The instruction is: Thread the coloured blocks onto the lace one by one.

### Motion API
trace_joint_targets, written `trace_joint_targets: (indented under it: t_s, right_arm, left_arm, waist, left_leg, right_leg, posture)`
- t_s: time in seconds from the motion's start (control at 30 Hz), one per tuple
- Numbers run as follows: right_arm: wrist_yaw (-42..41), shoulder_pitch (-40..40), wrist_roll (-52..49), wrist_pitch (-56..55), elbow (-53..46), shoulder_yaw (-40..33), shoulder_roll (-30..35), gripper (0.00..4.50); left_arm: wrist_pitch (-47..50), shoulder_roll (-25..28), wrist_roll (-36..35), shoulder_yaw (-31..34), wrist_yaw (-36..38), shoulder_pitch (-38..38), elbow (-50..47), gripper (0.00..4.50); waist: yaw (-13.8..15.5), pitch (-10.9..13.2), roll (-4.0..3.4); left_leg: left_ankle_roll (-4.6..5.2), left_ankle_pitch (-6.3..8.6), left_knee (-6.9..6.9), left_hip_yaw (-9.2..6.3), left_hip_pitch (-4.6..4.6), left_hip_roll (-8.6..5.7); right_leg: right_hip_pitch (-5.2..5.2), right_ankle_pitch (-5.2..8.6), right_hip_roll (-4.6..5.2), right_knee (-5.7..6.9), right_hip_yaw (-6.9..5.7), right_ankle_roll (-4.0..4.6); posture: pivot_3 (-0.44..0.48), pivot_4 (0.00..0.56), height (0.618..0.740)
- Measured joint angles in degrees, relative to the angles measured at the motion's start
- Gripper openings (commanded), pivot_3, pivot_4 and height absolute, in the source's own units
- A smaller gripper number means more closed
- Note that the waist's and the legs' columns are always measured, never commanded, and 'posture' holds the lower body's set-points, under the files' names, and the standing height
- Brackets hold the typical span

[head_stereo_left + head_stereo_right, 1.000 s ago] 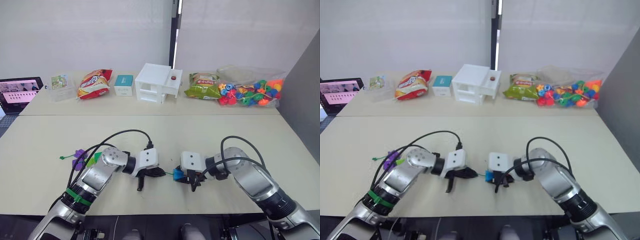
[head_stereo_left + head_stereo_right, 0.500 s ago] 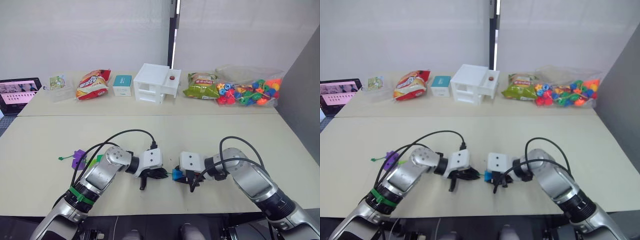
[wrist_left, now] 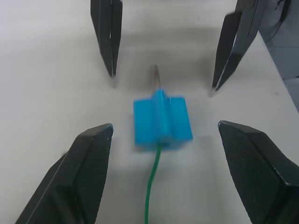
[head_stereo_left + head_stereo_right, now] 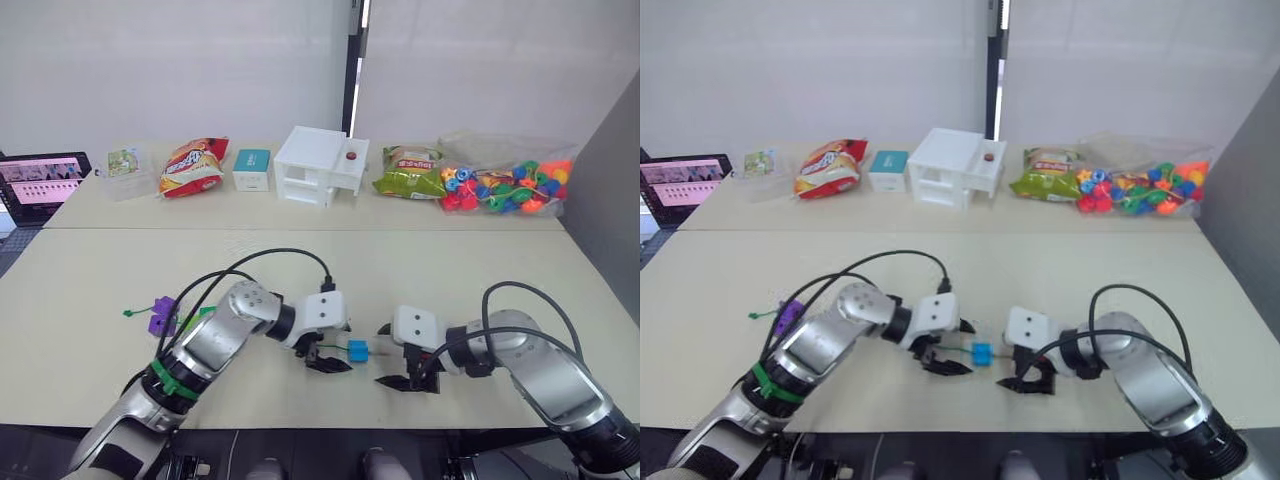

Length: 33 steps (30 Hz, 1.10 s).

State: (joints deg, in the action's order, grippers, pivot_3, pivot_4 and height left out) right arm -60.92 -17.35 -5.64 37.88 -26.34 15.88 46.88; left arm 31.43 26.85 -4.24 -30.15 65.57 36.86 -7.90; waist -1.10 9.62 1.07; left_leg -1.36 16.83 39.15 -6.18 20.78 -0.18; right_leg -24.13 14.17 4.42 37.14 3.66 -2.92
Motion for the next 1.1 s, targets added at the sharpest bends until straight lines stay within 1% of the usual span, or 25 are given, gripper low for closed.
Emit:
trace_joint_targets:
  t_s: [0.1,0.2,0.3,0.43,0.47,0.53,0.57,0.6,0.97,1.1]
  right_arm:
    - [0.7,-0.2,0.1,-1.0,1.2,0.0,-0.1,4.5]
    - [1.4,-0.6,0.4,-1.5,2.2,0.5,-0.2,4.5]
    - [1.5,-1.1,0.5,-2.2,2.4,1.1,-0.2,4.5]
    - [1.9,-1.3,0.5,-2.5,2.5,1.3,-0.4,4.5]
    - [2.0,-1.3,0.5,-2.5,2.7,1.4,-0.5,4.5]
    - [2.2,-1.3,0.5,-3.0,3.2,1.4,-0.9,4.5]
    - [2.3,-1.3,0.5,-3.6,3.4,1.4,-0.9,3.99]
    - [2.3,-1.4,0.5,-4.4,3.6,1.5,-1.1,3.73]
    - [0.6,-1.5,2.1,-14.2,8.3,3.6,-1.6,0.01]
    - [-0.1,-1.5,2.2,-15.9,9.0,3.5,-1.6,0.0]
  left_arm:
    - [-0.8,-1.0,2.5,-2.9,-1.4,0.3,2.5,3.79]
    - [-1.5,-1.6,3.4,-3.5,-1.8,0.3,3.9,3.79]
    - [-1.9,-2.1,3.5,-3.4,-2.1,0.3,4.6,2.99]
    - [-3.1,-2.1,3.9,-3.2,-2.1,0.5,5.2,1.64]
    - [-3.5,-1.9,3.9,-3.1,-1.9,0.5,5.2,1.38]
    - [-4.3,-1.3,3.9,-3.2,-1.3,0.5,5.2,1.37]
    - [-4.8,-1.1,3.9,-3.2,-1.1,0.5,5.2,1.37]
    - [-5.1,-0.8,3.9,-3.2,-0.8,0.5,5.2,1.37]
    - [-5.4,-0.3,3.9,-2.8,0.0,0.5,5.4,1.37]
    - [-5.5,0.6,3.9,-2.2,0.3,0.4,5.5,1.37]
  waist:
    - [-0.3,0.0,0.0]
    - [-0.1,0.0,0.0]
    - [0.1,0.0,0.0]
    - [0.1,0.0,0.0]
    - [0.1,0.0,0.0]
    - [0.0,0.0,0.0]
    - [0.0,0.0,0.0]
    - [0.0,0.0,0.0]
    - [0.0,0.0,0.0]
    - [0.0,0.0,0.0]
  left_leg:
    - [0.01,0.01,-0.02,0.0,-0.05,0.01]
    - [0.01,0.0,-0.01,0.01,-0.04,0.0]
    - [0.01,0.0,-0.01,0.02,-0.03,-0.01]
    - [0.01,0.0,-0.01,0.02,-0.03,0.0]
    - [0.01,0.0,-0.01,0.02,-0.04,0.0]
    - [0.01,0.0,-0.01,0.02,-0.04,0.01]
    - [0.01,0.0,-0.01,0.02,-0.04,0.01]
    - [0.01,0.0,-0.01,0.02,-0.04,0.0]
    - [0.01,0.0,0.0,0.04,-0.07,0.01]
    - [0.01,0.0,0.0,0.04,-0.07,0.01]
  right_leg:
    - [-0.01,0.0,-0.03,0.04,0.04,0.0]
    - [0.01,0.0,-0.01,0.03,0.04,0.0]
    - [0.01,0.0,0.0,0.02,0.05,0.0]
    - [0.0,0.0,-0.01,0.02,0.05,0.0]
    - [0.0,0.0,-0.01,0.02,0.05,0.0]
    - [-0.01,0.0,-0.02,0.02,0.05,0.0]
    - [-0.01,0.0,-0.01,0.02,0.05,0.0]
    - [0.0,0.0,-0.01,0.02,0.05,0.0]
    - [0.02,0.0,-0.02,0.02,0.06,0.0]
    - [0.01,0.0,-0.02,0.03,0.06,0.0]
  posture:
    - [0.0,0.15,0.74]
    - [0.0,0.15,0.74]
    - [0.0,0.15,0.74]
    - [0.0,0.15,0.74]
    - [0.0,0.15,0.74]
    - [0.0,0.15,0.74]
    - [0.0,0.15,0.74]
    - [0.0,0.15,0.74]
    - [0.0,0.15,0.74]
    - [0.0,0.15,0.74]
